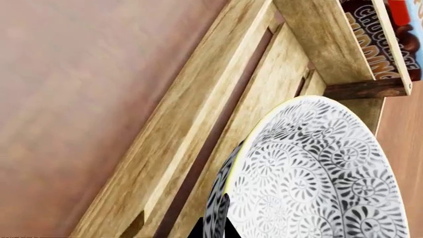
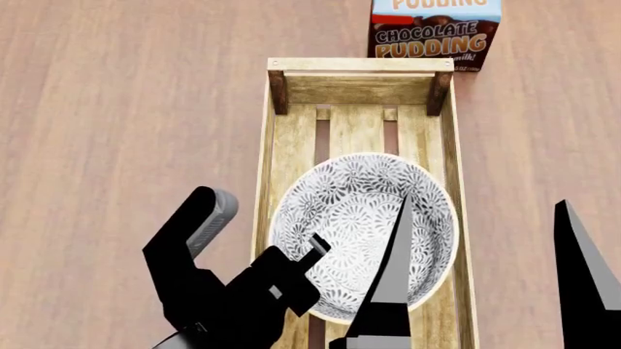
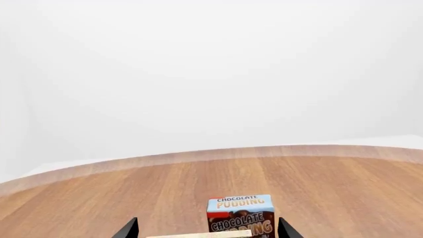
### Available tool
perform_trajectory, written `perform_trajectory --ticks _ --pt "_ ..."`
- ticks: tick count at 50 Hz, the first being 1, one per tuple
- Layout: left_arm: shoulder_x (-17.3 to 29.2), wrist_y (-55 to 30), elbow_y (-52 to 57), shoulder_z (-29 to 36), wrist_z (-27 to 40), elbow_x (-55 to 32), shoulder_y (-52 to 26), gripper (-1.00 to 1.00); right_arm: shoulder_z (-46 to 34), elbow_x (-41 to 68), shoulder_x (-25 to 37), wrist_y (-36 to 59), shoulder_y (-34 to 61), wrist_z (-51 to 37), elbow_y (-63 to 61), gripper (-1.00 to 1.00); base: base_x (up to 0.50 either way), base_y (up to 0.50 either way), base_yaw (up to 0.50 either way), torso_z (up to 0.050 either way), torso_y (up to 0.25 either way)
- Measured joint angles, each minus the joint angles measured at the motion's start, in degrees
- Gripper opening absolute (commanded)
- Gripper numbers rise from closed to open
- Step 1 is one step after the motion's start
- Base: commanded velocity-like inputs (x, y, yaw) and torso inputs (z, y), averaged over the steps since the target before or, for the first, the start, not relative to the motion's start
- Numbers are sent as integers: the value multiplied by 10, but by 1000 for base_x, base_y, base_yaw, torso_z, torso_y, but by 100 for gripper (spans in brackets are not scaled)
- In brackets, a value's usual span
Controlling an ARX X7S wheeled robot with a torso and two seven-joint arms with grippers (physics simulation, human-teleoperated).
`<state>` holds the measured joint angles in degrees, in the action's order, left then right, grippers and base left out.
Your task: Pick up the bowl on the left and put it in the tray.
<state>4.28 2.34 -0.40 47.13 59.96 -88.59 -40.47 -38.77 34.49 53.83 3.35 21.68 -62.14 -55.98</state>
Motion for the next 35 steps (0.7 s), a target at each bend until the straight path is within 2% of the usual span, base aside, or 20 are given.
perform_trajectory --ticks 22,23,35 --pt "3 15 -18 18 -16 -10 0 -100 -4 0 3 -4 3 -2 0 100 0 0 0 0 0" --pt "4 15 -18 19 -17 -11 0 100 -5 0 3 -4 3 -2 0 100 0 0 0 0 0" --pt "1 20 -11 28 -37 -16 -10 100 -6 1 6 -5 5 -5 -3 100 0 0 0 0 0"
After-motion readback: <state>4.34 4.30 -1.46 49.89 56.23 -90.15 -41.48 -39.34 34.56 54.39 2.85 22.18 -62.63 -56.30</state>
